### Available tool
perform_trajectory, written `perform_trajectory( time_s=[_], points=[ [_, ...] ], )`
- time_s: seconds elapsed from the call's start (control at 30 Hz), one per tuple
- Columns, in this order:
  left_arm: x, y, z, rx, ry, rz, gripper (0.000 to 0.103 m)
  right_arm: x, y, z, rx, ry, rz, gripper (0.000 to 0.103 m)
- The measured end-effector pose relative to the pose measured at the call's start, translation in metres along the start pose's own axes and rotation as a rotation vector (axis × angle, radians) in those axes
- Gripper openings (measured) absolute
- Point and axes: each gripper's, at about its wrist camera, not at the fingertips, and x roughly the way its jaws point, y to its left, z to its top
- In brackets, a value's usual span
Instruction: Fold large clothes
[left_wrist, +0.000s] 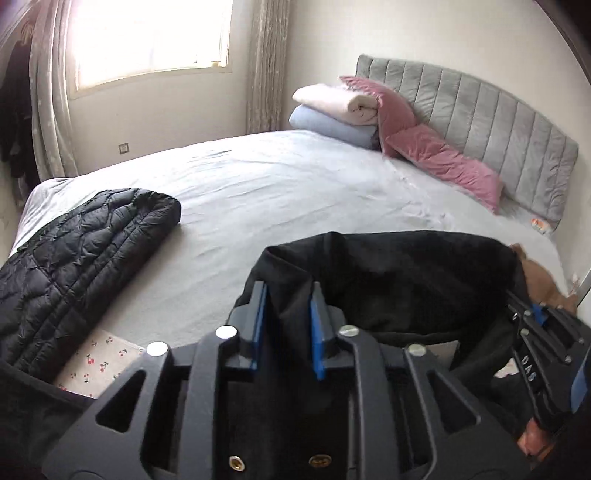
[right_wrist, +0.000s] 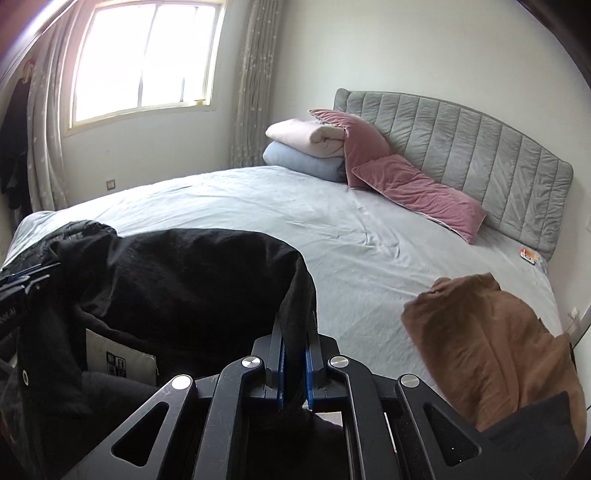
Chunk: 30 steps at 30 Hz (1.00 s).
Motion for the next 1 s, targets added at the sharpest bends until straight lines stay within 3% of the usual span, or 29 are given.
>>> perform_trajectory(
  time_s=[0.07, 0.17, 0.2, 0.4, 0.7, 0.87, 1.0],
  points=[
    [0.013, 0.005, -0.007, 0.0, 0.038, -0.001, 0.057, 0.019, -0.007, -0.006, 0.027, 0.085, 0.072, 0.021],
    [0.005, 0.021, -0.025, -0.018, 0.059, -0.064, 0.072, 0.016, -0.028, -0.024, 0.074, 0.109, 0.15, 0.046],
    [0.0, 0.025, -0.032, -0.012, 0.075, -0.077, 0.073, 0.011, -0.034, -0.029, 0.076, 0.114, 0.149, 0.053],
    [-0.049, 0.034, -0.076, 0.014, 0.169, -0.126, 0.083, -0.032, -0.095, -0.05, 0.105, 0.188, 0.165, 0.057],
    [-0.127, 0.03, -0.126, 0.012, 0.284, -0.153, 0.097, -0.123, -0.211, -0.058, 0.19, 0.239, 0.1, 0.08],
    [-0.161, 0.027, -0.153, -0.035, 0.357, -0.193, 0.098, -0.158, -0.276, -0.073, 0.241, 0.279, 0.031, 0.085],
    [-0.182, 0.023, -0.177, -0.069, 0.39, -0.274, 0.098, -0.164, -0.332, -0.101, 0.293, 0.326, -0.045, 0.086]
  ],
)
